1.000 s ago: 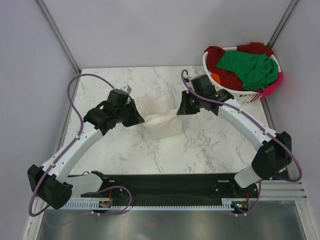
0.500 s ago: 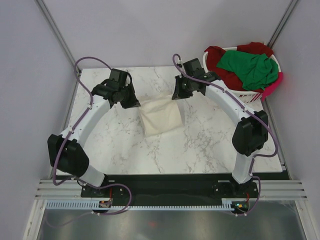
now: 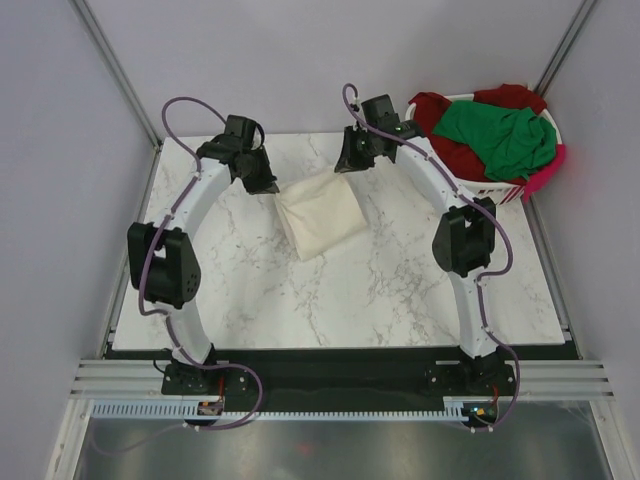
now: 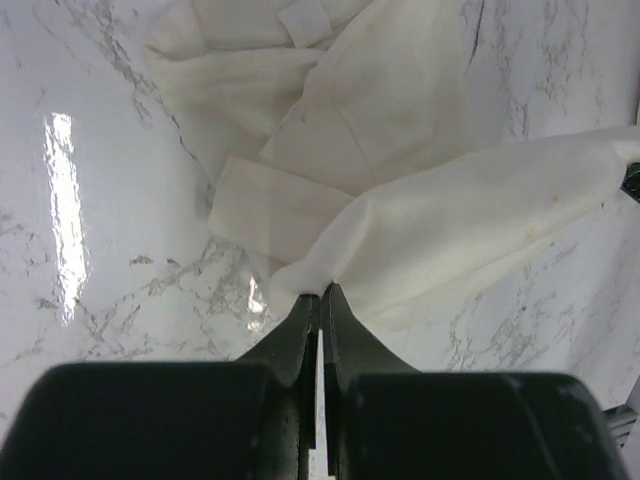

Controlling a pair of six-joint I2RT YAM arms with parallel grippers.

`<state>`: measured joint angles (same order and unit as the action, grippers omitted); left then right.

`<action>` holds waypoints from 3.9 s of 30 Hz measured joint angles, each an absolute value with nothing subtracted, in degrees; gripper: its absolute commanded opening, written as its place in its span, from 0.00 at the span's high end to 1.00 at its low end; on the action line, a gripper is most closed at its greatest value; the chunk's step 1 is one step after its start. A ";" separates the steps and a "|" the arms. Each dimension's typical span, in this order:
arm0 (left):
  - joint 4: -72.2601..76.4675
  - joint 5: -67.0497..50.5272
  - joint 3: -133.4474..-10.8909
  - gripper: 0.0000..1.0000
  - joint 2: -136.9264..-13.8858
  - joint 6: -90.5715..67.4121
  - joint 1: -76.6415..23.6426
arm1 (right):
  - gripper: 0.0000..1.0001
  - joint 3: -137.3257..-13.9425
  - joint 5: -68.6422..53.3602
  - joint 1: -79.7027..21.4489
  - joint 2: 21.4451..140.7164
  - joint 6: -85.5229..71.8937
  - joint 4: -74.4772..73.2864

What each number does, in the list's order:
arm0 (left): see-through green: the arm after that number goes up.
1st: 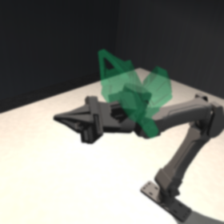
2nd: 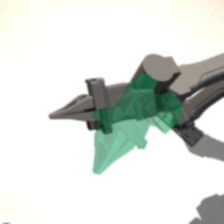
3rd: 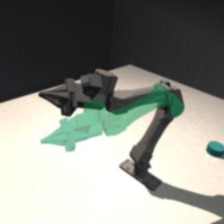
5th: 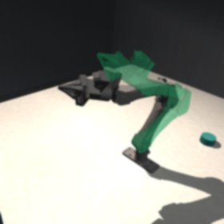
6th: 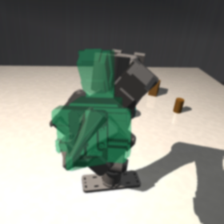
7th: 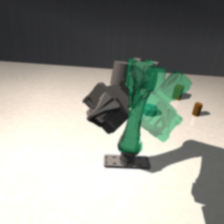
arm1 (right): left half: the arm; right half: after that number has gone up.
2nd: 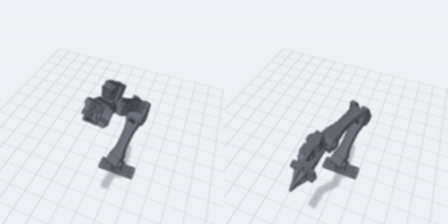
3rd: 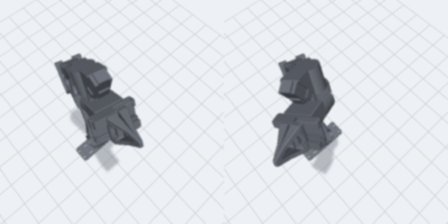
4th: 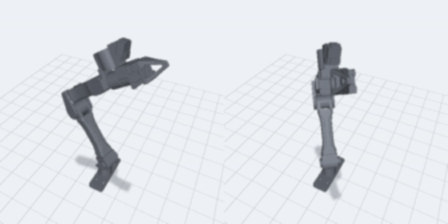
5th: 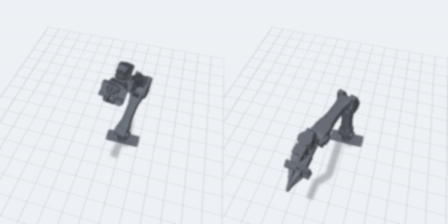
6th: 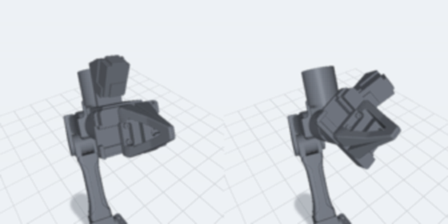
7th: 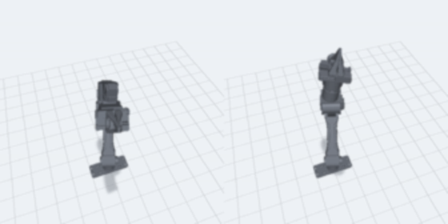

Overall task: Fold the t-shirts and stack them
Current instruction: Fold the tshirt

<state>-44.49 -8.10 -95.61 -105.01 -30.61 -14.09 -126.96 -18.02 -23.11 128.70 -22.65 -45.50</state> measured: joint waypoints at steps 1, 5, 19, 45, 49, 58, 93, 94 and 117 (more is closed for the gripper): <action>-44.40 -7.94 -97.12 0.98 -106.94 -30.59 -13.67 | 0.65 -129.73 -18.37 -22.83 131.15 -22.96 -44.82; -43.66 -8.71 -101.62 0.98 -115.92 -31.09 -10.79 | 0.16 -136.66 -23.33 -21.56 140.03 -25.47 -39.11; -44.21 -12.16 -111.39 0.98 -131.85 -33.74 -2.11 | 0.02 -119.31 -26.44 -17.98 136.40 -23.92 -27.97; -44.80 -9.41 -114.26 0.98 -135.59 -33.06 -2.00 | 0.82 -80.77 -47.70 -20.95 125.03 -34.41 7.94; -44.91 -9.39 -114.24 0.98 -135.83 -32.67 -1.50 | 0.85 -81.82 -49.78 -18.87 132.29 -38.19 15.14; -44.86 -9.87 -114.32 0.98 -136.25 -32.14 -1.19 | 0.82 -72.69 -50.72 -18.04 131.11 -40.14 24.01; -44.71 -11.31 -114.26 0.98 -136.33 -30.37 -0.86 | 0.71 -79.44 -44.38 -31.35 133.84 -41.34 23.86; -44.77 -11.31 -114.28 0.98 -136.33 -30.30 -0.86 | 0.68 -76.20 -43.79 -31.38 131.92 -41.21 24.86; -32.32 -16.78 -90.15 0.21 -104.62 -26.26 -1.06 | 0.07 -53.63 -29.82 -31.33 74.13 -22.41 -14.37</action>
<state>-32.32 -16.78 -90.15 -104.62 -26.26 -1.06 -53.63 -29.82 -31.33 74.13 -22.41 -14.37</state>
